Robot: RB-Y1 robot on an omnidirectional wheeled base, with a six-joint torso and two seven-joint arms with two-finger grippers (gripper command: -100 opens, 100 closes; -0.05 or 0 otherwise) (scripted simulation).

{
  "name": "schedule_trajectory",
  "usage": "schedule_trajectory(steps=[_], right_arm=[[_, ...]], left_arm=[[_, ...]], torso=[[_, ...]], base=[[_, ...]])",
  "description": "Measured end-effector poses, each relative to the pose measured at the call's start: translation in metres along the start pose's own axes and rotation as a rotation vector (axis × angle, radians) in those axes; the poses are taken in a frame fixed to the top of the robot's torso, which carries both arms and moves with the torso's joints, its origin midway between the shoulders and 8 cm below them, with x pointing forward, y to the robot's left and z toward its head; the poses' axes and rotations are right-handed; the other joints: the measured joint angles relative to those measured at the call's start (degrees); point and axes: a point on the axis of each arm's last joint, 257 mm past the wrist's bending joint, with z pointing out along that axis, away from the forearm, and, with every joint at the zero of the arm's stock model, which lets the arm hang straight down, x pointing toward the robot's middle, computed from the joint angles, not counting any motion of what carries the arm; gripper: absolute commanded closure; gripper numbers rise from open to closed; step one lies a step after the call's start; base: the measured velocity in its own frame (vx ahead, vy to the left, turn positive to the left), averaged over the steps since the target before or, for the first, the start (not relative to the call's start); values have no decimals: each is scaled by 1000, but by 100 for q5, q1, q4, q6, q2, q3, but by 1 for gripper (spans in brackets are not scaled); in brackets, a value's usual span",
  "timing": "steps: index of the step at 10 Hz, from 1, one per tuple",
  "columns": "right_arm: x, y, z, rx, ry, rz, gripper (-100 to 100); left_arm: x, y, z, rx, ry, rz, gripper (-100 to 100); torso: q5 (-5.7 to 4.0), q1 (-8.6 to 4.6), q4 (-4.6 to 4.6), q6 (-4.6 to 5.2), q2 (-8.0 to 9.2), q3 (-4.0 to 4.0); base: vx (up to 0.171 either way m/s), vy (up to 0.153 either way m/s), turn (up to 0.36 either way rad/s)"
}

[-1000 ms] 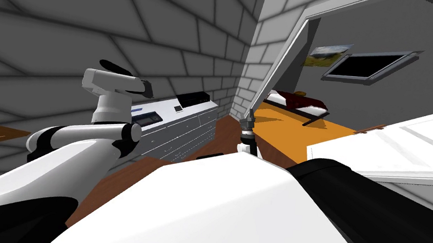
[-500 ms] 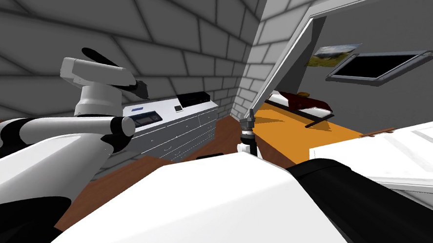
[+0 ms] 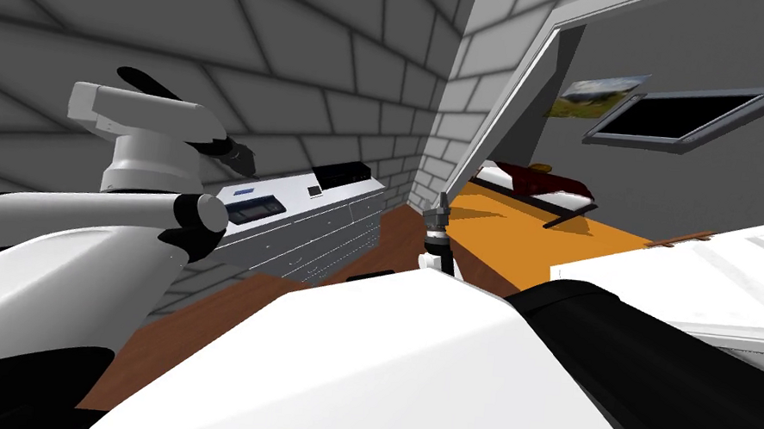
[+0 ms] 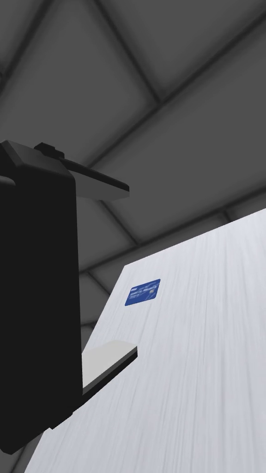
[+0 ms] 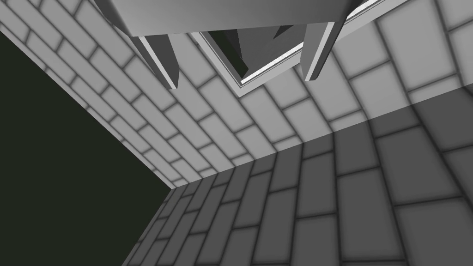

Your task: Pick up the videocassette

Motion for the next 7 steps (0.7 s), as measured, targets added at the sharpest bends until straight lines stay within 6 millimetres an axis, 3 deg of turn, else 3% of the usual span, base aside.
schedule_trajectory(steps=[7], right_arm=[[0,0,0,0,0,0,0]], left_arm=[[-15,44,-14,-219,36,-54,-100]], torso=[[1,4,-3,4,-3,-3]], base=[[10,-27,52]])
